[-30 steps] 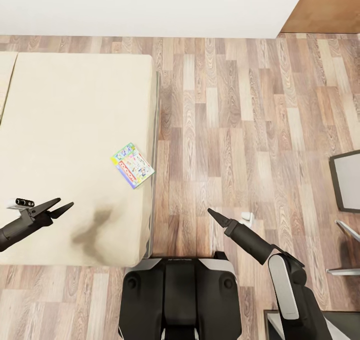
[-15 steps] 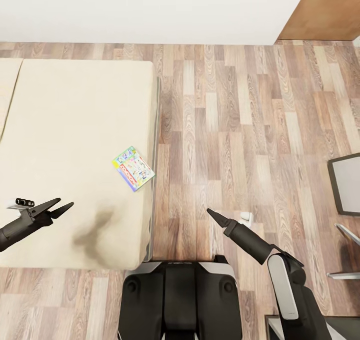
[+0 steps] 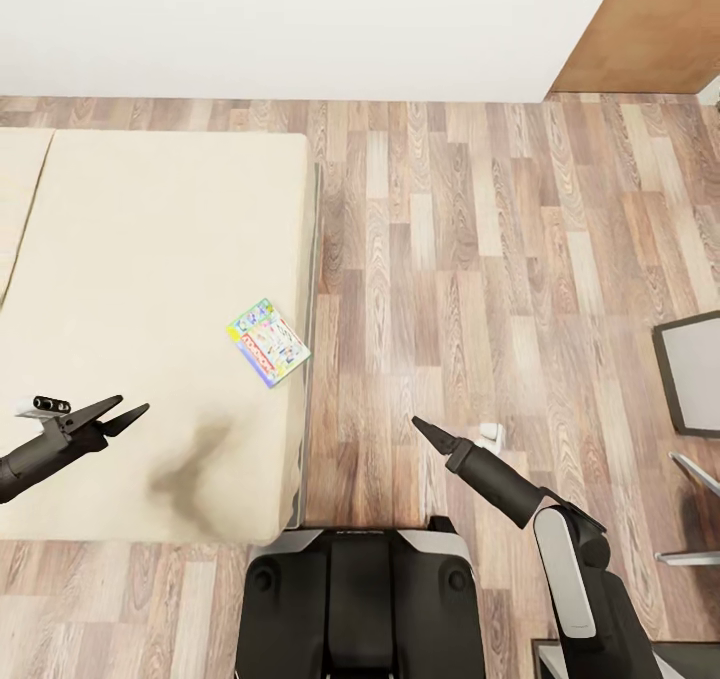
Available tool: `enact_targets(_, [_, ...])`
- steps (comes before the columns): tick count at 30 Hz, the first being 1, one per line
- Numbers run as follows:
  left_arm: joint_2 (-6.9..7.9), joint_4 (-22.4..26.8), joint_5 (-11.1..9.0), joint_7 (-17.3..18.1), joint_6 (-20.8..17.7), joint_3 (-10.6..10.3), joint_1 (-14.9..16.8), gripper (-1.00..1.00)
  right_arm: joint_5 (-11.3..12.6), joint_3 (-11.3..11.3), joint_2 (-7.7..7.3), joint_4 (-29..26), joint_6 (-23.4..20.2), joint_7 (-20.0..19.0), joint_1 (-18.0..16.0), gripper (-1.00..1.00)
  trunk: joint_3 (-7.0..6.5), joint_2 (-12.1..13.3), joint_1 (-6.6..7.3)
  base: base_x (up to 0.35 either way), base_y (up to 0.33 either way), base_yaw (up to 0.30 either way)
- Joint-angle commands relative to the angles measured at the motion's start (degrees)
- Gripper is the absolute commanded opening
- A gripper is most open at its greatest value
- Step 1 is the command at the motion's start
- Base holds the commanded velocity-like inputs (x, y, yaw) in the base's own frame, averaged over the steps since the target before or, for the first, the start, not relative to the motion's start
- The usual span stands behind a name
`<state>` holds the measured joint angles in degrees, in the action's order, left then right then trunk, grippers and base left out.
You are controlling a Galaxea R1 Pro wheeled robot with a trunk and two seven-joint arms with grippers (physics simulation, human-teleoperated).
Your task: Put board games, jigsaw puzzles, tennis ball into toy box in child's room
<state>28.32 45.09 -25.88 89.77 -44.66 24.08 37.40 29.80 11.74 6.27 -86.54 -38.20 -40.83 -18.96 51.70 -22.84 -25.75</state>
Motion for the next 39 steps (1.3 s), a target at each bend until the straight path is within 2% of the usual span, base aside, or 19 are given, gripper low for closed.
enact_targets(1, [-0.02,-0.01,0.04,0.23,-0.61,0.0,0.02,1.0,0.18,0.1,0.07,0.0,-0.39,-0.13,-0.03,1.0,-0.04,-0.08,-0.04,0.0,0.0,0.0])
enact_targets(39, [-0.46,0.08,0.04,0.23,-0.61,-0.09,0.03,1.0,0.09,-0.3,0.13,0.06,-0.38,-0.04,-0.03,1.0,-3.57,-0.08,-0.04,0.0,0.0,0.0])
